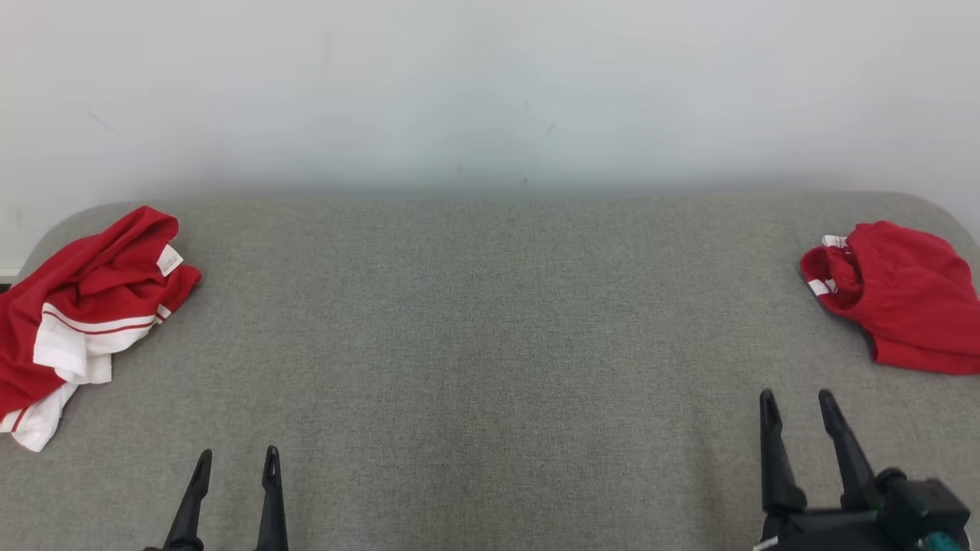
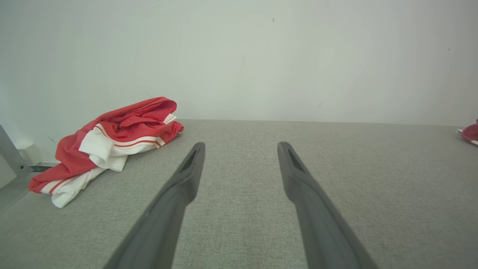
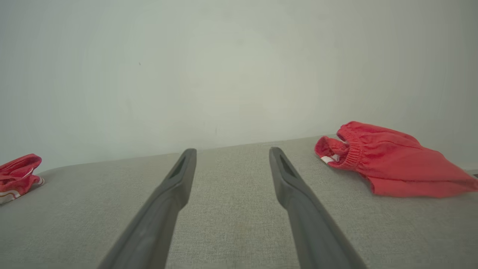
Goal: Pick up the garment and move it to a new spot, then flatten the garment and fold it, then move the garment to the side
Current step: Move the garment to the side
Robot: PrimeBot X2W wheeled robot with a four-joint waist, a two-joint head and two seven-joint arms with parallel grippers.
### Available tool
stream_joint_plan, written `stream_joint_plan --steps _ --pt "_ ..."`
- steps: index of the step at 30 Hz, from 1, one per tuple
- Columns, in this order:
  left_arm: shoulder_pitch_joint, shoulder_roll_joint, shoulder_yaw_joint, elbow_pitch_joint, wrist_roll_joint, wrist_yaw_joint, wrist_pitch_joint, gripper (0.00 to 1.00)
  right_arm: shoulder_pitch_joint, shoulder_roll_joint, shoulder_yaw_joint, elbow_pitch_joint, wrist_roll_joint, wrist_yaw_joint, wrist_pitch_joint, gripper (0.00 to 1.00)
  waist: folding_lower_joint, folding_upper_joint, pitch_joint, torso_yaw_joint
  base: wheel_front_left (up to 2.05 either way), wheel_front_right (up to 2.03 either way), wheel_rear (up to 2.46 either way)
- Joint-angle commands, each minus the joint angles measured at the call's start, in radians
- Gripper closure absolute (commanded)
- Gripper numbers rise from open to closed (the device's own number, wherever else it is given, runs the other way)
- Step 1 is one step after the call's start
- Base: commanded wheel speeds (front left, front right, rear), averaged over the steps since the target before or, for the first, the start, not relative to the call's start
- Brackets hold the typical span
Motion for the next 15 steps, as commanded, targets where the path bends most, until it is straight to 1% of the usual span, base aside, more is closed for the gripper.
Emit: stream_joint_plan --steps 1,4,7,15 --pt "0.016 -0.001 0.002 0.001 0.008 0.005 -0.003 0.00 0.016 0.006 -0.001 -0.006 -0.009 -0.002 0.000 0.00 0.0001 0.0001 -0.005 0.001 0.00 0.00 0.00" --pt "0.022 -0.001 -0.003 0.007 0.005 0.006 -0.003 0.00 0.055 0.028 -0.013 -0.008 -0.021 -0.002 0.000 0.00 0.0001 0.0001 -0.015 0.000 0.00 0.00 0.00" --pt "0.026 -0.001 -0.010 0.011 0.004 0.006 -0.003 0.00 0.079 0.041 0.000 0.000 -0.033 -0.002 0.000 0.00 0.0001 0.0001 -0.024 -0.001 0.00 0.00 0.00" --pt "0.038 -0.001 -0.023 0.033 0.014 0.006 -0.003 0.00 0.089 0.049 0.036 0.024 -0.060 -0.002 0.000 0.00 0.0001 0.0001 -0.041 -0.001 0.00 0.00 0.00"
